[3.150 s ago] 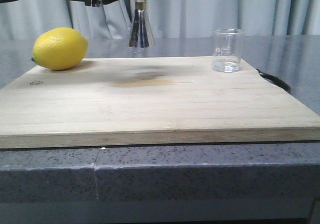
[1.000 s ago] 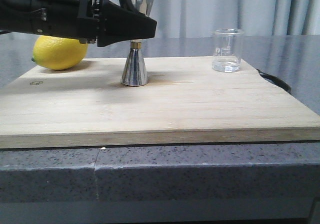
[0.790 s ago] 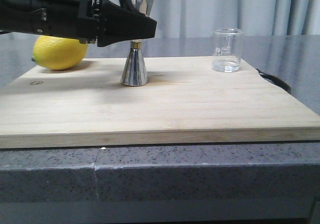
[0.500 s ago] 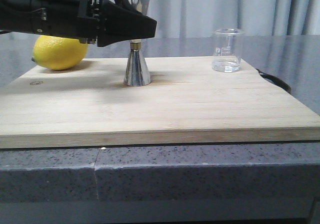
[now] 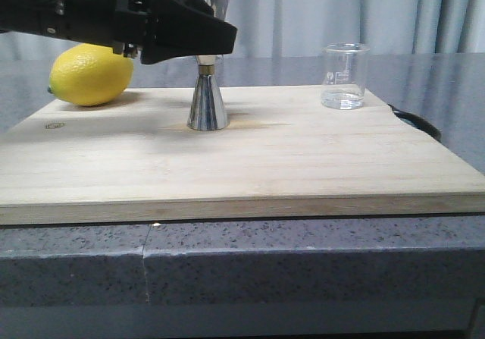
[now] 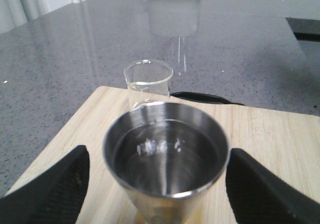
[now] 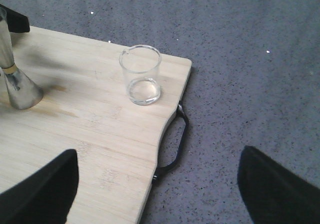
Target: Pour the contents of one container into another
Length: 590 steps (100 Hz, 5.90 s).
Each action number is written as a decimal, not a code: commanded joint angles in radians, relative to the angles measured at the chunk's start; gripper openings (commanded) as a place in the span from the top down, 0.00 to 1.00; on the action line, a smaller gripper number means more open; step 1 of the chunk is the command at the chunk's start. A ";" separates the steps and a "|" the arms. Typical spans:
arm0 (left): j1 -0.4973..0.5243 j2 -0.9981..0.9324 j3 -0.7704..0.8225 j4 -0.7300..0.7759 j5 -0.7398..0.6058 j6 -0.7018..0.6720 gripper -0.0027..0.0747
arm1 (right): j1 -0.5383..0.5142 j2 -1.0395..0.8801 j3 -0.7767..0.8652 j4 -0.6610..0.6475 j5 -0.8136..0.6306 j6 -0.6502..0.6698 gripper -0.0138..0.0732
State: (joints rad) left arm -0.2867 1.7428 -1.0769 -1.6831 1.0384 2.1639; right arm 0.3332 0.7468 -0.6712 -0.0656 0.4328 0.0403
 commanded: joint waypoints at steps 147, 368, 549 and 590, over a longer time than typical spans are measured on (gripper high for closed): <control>-0.007 -1.143 0.245 1.796 -0.203 -2.354 0.40 | -0.007 -0.039 -0.026 -0.239 0.346 0.334 0.17; 0.214 -1.705 1.015 1.801 -0.963 -2.354 0.99 | -0.007 -0.090 -0.024 -0.247 0.255 0.366 0.92; 0.212 -1.776 1.087 1.702 -1.091 -2.218 0.99 | -0.138 -0.222 0.070 -0.256 0.123 0.371 0.92; 0.212 -1.776 1.087 1.702 -1.091 -2.218 0.99 | -0.312 -0.661 0.443 -0.203 -0.237 0.371 0.92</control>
State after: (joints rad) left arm -0.0775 -0.0037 -0.0033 0.0272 0.0292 -0.0543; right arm 0.0265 0.1155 -0.2485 -0.2695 0.3255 0.4106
